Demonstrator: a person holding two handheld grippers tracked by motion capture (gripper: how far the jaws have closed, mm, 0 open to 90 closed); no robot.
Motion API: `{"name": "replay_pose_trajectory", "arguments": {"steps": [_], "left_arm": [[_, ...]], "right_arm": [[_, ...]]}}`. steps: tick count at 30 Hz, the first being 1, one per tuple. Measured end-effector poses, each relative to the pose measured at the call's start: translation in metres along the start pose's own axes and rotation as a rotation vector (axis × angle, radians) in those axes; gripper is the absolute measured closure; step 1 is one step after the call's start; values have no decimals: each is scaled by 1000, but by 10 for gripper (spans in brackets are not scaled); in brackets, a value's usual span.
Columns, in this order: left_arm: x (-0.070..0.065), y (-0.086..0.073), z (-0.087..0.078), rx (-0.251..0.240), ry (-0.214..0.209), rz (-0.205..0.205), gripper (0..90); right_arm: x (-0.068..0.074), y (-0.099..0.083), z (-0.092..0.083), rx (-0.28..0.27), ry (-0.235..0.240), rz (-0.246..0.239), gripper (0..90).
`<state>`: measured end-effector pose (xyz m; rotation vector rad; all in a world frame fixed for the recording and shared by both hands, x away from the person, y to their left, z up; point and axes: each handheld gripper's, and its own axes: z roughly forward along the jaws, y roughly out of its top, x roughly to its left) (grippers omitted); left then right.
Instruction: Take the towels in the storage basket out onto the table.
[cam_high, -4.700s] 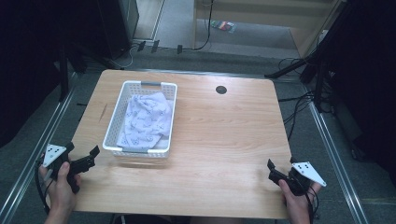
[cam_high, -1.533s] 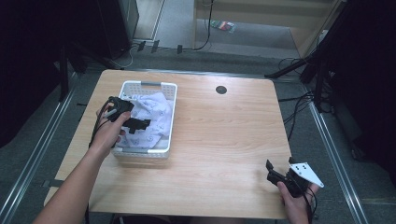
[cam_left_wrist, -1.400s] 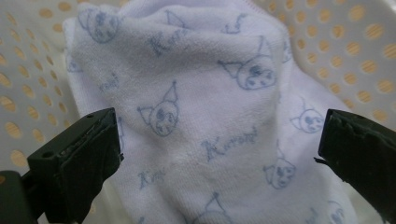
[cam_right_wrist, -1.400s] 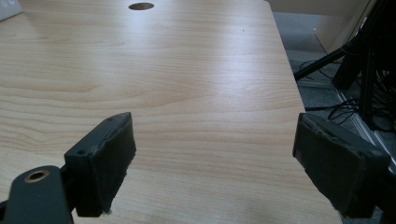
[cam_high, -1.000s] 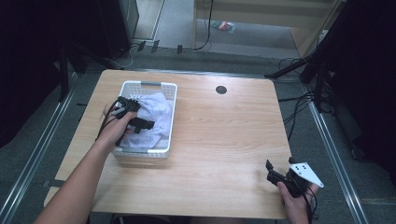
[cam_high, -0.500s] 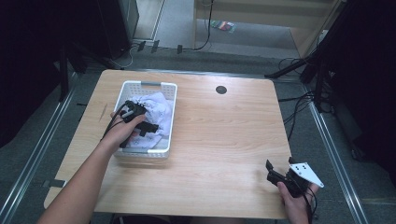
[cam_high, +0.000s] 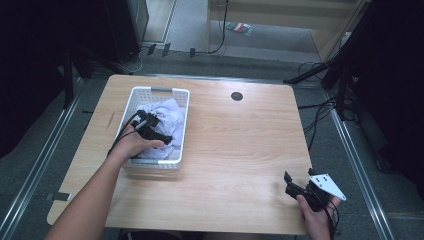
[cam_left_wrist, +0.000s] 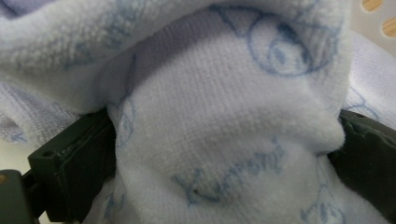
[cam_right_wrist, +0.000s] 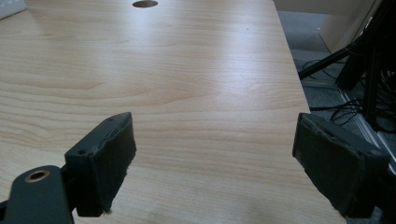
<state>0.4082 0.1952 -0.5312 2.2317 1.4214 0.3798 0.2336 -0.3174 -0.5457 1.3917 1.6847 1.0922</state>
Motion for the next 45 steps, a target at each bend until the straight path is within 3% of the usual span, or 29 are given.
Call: {"name": "replay_pose_trajectory", "arguments": {"steps": [3, 8, 12, 18, 22, 34, 39, 45], "left_arm": [[0, 2, -2, 7, -1, -5, 61], [-1, 7, -10, 2, 12, -45, 447], [-3, 9, -11, 12, 3, -47, 547], [-4, 14, -16, 41, 14, -8, 602], [0, 17, -25, 42, 10, -10, 615], [7, 27, -55, -53, -40, -65, 614], [10, 32, -72, -82, -27, -57, 613], [9, 40, -92, -125, -22, -81, 610]], "right_arm": [[0, 0, 0, 3, 1, -3, 135], [1, 0, 0, 2, 5, -4, 135], [1, 0, 0, 0, 17, -8, 137], [0, 0, 0, 2, 21, -7, 138], [0, 0, 0, 4, 23, -6, 138], [0, 0, 1, 6, 20, -8, 139], [0, 0, 0, 5, 21, -6, 139], [0, 0, 0, 4, 19, -5, 138]]}}
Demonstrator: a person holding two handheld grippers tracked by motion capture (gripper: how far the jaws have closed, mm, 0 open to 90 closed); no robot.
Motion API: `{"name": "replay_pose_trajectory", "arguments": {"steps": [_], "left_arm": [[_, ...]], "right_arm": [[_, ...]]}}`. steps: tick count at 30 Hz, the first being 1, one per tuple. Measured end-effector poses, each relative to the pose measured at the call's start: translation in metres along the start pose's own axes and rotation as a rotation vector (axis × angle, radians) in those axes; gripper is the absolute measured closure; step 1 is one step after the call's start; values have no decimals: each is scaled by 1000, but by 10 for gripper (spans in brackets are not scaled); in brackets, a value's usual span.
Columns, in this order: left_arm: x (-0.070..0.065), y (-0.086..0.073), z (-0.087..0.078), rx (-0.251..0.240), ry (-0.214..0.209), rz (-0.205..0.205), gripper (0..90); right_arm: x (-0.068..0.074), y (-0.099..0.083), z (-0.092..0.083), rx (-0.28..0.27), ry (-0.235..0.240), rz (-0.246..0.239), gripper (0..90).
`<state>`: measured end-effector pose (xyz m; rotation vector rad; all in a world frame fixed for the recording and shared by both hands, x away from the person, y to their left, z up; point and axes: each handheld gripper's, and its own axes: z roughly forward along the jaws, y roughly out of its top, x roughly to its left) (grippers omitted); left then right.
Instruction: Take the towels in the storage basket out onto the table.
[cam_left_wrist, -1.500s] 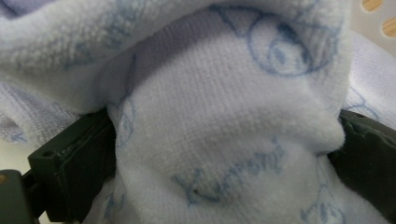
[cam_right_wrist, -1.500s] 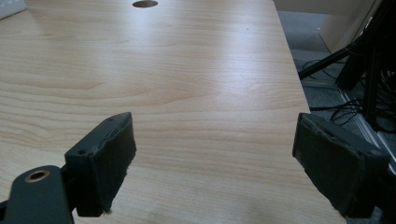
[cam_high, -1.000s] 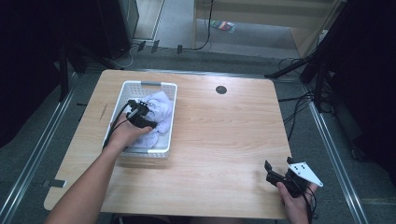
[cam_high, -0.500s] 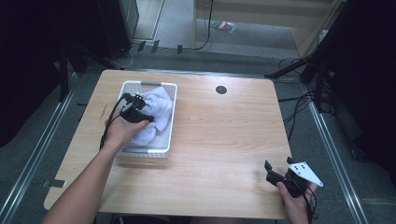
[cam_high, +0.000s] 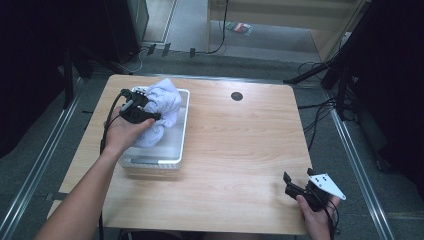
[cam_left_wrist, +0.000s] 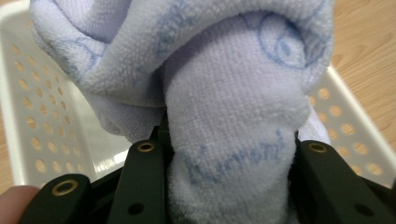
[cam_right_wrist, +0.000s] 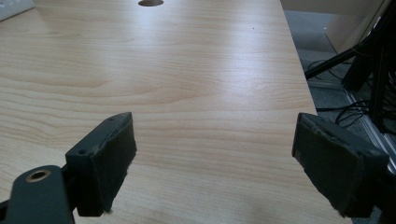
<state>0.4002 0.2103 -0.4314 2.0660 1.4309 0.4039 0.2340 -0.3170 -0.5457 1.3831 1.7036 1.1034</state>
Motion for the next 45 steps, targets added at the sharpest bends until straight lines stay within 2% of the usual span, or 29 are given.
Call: {"name": "replay_pose_trajectory", "arguments": {"steps": [8, 10, 18, 22, 28, 45], "left_arm": [[-6, 11, -19, -16, -4, 5, 607], [-8, 14, -23, -16, -1, 18, 607], [-17, 26, -37, -51, -9, 26, 605], [-24, 34, -42, -53, -16, 47, 605], [-36, 43, -43, -58, -35, 62, 603], [-79, 60, -28, -66, -87, 113, 600]], "right_arm": [[0, 0, 0, 1, 0, -1, 138], [0, 0, 0, 1, 0, 0, 138], [0, 0, 0, 2, 0, -2, 138], [0, 0, 0, 1, 0, 0, 138], [0, 0, 0, 1, 0, -2, 137], [0, 0, 0, -1, 2, 0, 137]]}}
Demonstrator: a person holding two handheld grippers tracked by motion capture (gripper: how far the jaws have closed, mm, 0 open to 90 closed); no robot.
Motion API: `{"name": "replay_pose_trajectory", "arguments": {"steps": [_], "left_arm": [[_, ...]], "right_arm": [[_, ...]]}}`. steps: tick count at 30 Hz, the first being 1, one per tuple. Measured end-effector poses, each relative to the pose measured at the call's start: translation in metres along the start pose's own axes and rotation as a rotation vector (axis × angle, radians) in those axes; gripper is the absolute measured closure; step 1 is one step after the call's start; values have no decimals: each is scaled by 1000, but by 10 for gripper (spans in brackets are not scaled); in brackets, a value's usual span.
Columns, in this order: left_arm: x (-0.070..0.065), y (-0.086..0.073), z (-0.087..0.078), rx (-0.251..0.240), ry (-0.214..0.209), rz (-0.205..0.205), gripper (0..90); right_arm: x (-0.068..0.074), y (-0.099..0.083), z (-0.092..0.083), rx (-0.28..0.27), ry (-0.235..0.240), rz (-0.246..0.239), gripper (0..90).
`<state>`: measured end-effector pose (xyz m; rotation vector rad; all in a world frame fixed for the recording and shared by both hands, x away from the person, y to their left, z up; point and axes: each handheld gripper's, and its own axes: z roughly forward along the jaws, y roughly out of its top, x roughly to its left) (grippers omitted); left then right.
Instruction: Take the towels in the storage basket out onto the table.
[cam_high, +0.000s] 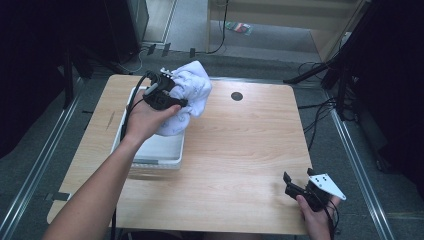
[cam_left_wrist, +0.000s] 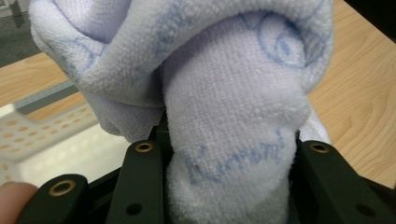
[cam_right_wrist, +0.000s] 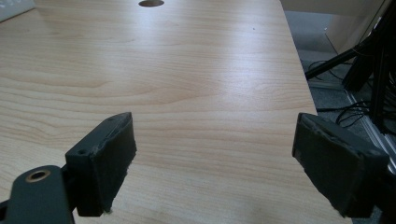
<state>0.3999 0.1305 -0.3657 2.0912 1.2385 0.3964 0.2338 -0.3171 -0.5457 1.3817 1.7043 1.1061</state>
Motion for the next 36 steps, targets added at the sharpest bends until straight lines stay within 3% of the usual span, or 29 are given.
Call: {"name": "replay_pose_trajectory", "arguments": {"steps": [11, 28, 36], "left_arm": [[-25, 6, 21, 2, -45, 12, 596], [-60, 8, 60, 14, -101, -9, 584], [-72, -4, 87, 9, -131, -61, 563]], "right_arm": [[0, 0, 0, -6, 1, 3, 137], [0, 0, 0, -10, 3, 2, 136], [0, 0, 0, -11, 4, 4, 136]]}}
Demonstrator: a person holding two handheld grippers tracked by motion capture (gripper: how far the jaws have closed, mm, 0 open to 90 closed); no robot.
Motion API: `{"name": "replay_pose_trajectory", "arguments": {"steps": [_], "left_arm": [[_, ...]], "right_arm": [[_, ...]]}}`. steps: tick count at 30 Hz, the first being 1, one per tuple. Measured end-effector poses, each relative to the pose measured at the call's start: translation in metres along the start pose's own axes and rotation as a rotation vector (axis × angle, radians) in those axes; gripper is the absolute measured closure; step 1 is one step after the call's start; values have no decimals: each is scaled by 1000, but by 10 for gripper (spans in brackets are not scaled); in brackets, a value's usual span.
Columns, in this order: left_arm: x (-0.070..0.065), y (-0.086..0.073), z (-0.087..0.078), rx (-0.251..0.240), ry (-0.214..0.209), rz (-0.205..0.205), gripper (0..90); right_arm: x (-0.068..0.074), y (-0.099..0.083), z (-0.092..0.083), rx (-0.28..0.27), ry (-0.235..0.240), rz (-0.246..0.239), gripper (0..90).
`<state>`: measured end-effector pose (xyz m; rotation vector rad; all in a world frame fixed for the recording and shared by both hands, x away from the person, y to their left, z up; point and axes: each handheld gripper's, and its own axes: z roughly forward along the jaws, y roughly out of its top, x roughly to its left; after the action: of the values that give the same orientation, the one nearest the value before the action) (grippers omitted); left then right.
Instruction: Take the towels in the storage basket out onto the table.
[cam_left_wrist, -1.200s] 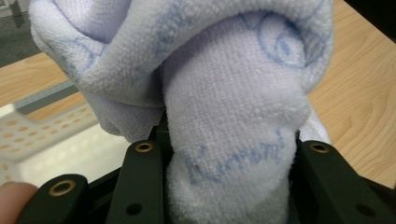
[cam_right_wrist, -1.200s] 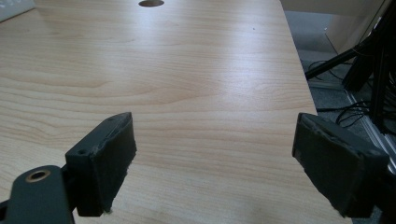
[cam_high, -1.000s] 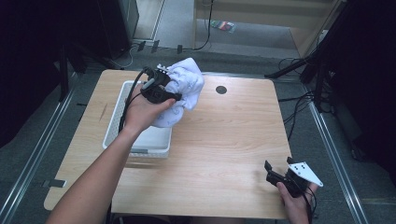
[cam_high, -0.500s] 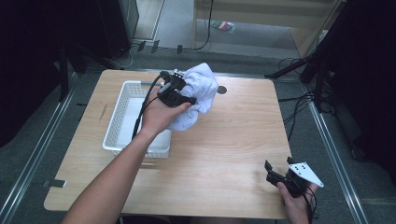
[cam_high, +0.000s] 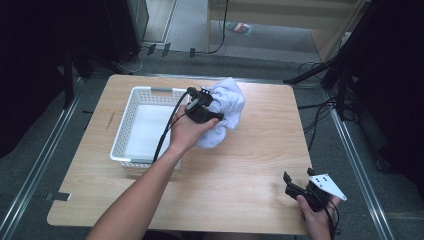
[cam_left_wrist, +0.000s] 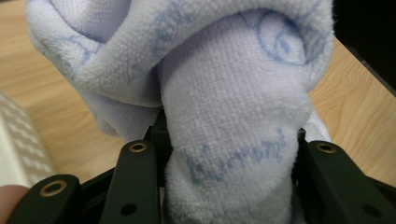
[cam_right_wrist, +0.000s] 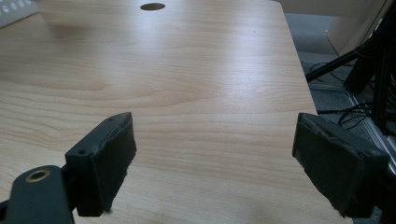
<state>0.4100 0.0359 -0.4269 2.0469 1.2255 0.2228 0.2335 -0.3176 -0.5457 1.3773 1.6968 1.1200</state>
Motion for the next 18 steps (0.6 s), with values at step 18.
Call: {"name": "replay_pose_trajectory", "arguments": {"steps": [18], "left_arm": [[-17, -35, 58, 85, 14, -13, 375]], "right_arm": [[0, 0, 0, -6, 5, 5, 136]]}}
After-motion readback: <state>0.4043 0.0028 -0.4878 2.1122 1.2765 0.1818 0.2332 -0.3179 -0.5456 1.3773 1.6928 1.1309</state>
